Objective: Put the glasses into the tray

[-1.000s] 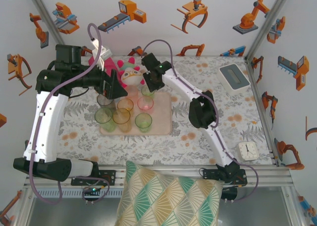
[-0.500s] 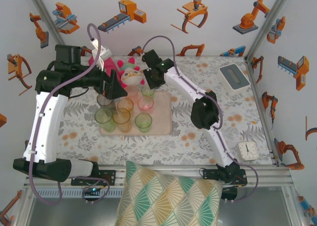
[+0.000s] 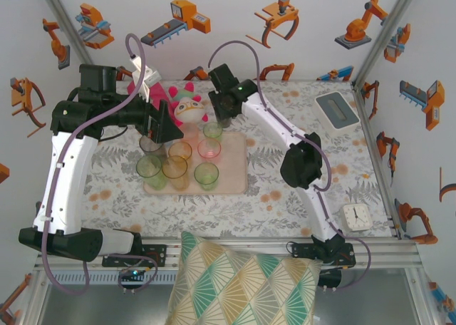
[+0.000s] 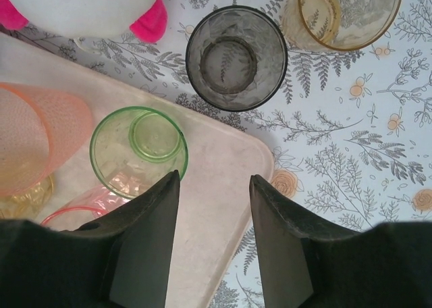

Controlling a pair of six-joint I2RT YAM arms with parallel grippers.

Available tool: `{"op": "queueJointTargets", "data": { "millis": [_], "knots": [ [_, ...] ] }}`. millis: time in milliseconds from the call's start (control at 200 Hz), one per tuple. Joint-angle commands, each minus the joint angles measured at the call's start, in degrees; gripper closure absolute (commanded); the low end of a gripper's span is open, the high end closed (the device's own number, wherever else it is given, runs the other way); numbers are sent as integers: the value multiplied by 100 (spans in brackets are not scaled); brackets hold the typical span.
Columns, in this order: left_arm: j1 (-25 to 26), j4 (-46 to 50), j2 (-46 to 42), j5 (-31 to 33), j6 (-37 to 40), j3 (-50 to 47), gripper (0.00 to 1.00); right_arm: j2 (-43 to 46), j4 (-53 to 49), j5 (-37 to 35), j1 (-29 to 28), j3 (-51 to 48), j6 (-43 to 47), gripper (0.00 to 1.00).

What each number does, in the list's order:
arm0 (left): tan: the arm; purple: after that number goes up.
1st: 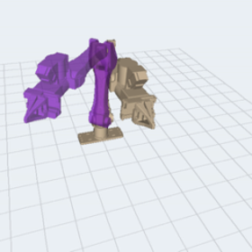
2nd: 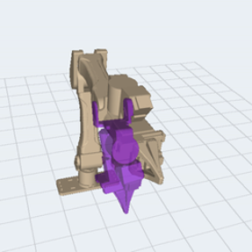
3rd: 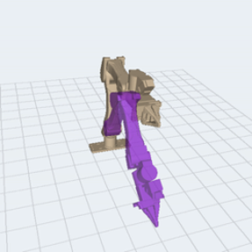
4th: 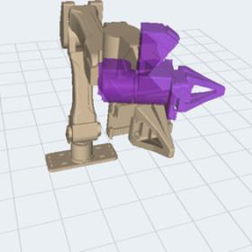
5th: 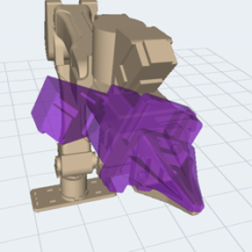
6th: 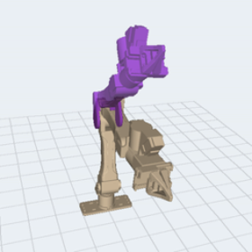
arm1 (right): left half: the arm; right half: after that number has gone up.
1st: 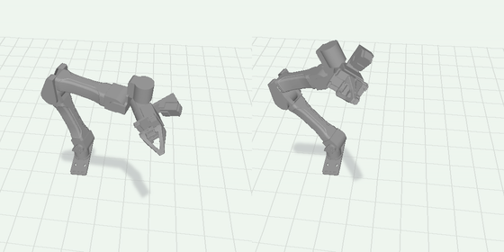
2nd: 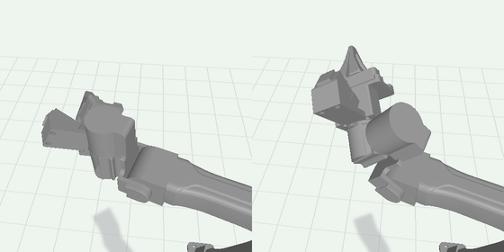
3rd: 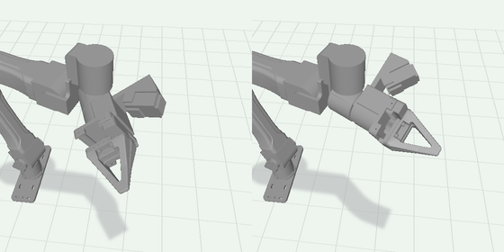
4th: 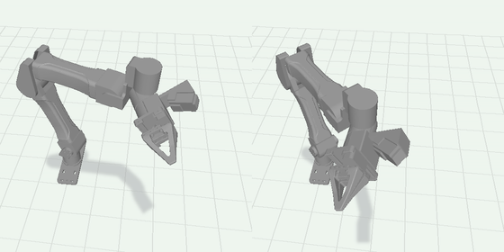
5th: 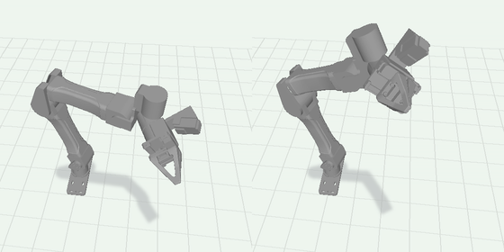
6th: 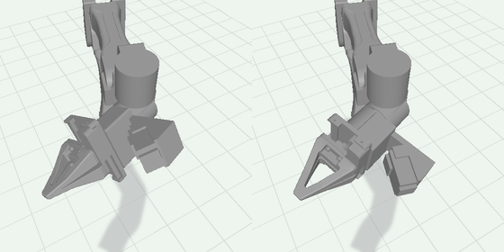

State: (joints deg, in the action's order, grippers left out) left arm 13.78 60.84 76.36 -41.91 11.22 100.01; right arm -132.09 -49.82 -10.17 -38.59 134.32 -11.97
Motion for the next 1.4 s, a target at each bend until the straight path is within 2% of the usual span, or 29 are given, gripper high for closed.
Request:
{"op": "queueJointTargets", "data": {
  "millis": [0,215,561,1392],
  "knots": [
    [-23,-72,-3,-157,-35,119,3,-85,51,-143,117,349,-198,54],
    [-16,-72,19,-162,-32,114,3,-267,227,27,397,455,-409,54],
    [-31,-67,63,-155,-33,117,3,-408,1048,446,702,72,-725,54],
    [-32,-55,158,-226,-45,171,3,-985,1104,727,817,191,-911,55]
  ]
}}
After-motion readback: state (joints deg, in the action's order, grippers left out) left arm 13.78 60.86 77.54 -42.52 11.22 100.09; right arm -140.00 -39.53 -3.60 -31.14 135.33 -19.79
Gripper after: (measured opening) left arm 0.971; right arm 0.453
